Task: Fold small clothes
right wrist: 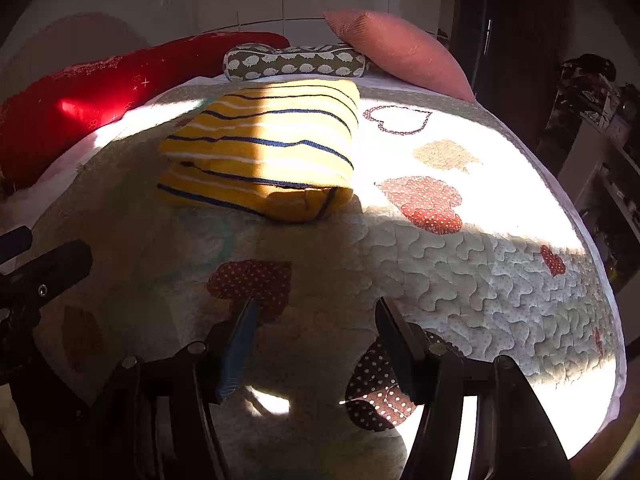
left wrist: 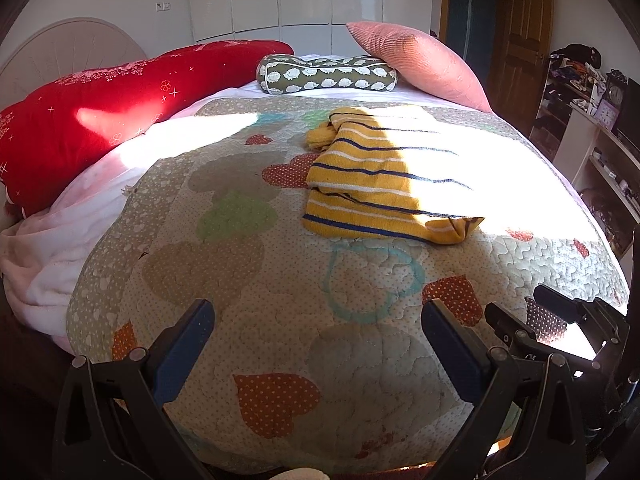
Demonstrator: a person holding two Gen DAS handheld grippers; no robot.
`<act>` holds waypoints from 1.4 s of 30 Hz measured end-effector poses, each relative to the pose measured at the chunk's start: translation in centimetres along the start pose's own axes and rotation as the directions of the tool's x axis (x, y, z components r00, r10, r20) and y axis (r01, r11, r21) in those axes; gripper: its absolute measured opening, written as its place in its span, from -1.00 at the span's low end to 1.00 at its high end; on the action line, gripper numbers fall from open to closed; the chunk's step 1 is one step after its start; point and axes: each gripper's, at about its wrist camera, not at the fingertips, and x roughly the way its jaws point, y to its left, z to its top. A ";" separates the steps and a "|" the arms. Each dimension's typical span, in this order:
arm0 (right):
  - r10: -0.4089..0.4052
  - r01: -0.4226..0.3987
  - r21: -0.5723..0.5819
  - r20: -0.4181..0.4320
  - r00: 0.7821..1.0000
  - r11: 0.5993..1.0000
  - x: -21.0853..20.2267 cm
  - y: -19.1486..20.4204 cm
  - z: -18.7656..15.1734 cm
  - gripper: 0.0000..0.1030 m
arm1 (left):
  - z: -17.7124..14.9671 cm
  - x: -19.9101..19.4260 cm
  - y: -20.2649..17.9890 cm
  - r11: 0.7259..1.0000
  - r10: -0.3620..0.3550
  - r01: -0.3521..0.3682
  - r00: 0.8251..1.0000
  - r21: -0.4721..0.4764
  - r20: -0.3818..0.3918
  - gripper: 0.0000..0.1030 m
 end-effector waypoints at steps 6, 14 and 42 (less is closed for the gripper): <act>0.004 -0.004 0.005 -0.004 1.000 1.000 0.0 0.0 0.0 0.27 | -0.1 -0.1 -0.4 1.000 0.010 -0.010 1.000 0.016 0.014 1.00; 0.006 -0.006 0.013 -0.015 1.000 1.000 0.1 0.1 -0.2 0.28 | -0.1 -0.2 -0.3 1.000 0.023 -0.023 1.000 0.010 0.020 1.00; 0.018 -0.018 -0.010 -0.025 1.000 1.000 0.4 1.2 0.0 0.28 | -0.5 1.3 0.4 1.000 0.020 -0.020 1.000 -0.017 -0.020 1.00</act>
